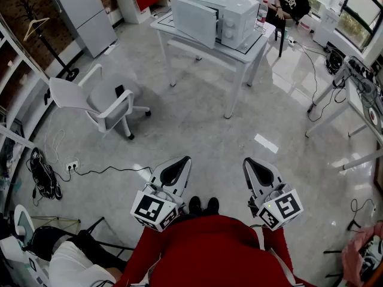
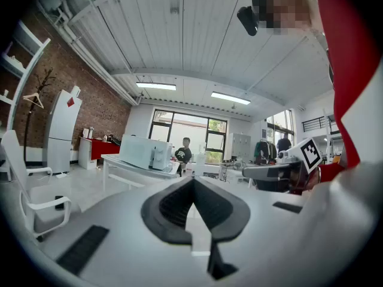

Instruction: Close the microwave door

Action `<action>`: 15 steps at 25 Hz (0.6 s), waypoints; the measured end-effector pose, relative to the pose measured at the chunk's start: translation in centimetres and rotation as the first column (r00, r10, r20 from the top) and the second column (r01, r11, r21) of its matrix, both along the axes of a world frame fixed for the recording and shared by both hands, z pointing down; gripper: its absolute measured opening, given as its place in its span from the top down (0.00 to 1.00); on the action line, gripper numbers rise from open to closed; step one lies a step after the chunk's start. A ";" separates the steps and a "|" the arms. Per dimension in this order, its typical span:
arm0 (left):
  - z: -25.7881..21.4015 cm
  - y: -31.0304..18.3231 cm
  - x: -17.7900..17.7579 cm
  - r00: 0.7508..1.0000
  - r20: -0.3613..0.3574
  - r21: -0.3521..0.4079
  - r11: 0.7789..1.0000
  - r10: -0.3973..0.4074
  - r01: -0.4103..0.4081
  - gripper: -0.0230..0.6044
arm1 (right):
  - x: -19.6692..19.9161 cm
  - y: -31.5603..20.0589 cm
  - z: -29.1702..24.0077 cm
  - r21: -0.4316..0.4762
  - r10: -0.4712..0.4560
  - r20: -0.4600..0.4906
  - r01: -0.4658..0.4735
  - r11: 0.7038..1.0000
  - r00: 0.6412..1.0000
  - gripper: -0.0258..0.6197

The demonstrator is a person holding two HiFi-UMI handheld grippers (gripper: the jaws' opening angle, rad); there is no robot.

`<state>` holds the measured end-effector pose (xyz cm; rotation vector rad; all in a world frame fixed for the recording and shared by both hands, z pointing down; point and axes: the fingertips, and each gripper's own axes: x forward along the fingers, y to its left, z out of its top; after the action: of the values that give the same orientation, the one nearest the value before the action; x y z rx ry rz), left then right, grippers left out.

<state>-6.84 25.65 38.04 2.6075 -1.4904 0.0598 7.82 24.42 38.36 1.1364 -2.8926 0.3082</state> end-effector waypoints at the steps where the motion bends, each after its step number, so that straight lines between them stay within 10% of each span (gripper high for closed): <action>1: 0.0 0.0 -0.1 1.000 0.001 -0.002 1.000 -0.001 0.001 0.95 | 0.0 0.0 0.0 -0.001 0.000 0.000 0.000 1.000 1.000 0.95; 15: 0.5 -0.5 -0.2 1.000 0.003 -0.016 1.000 -0.018 0.018 0.95 | 0.4 -0.6 0.5 -0.009 -0.005 0.010 0.005 1.000 1.000 0.94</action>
<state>-7.06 25.17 38.51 2.5825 -1.5080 0.0733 8.25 23.81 38.82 1.1292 -2.8987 0.3274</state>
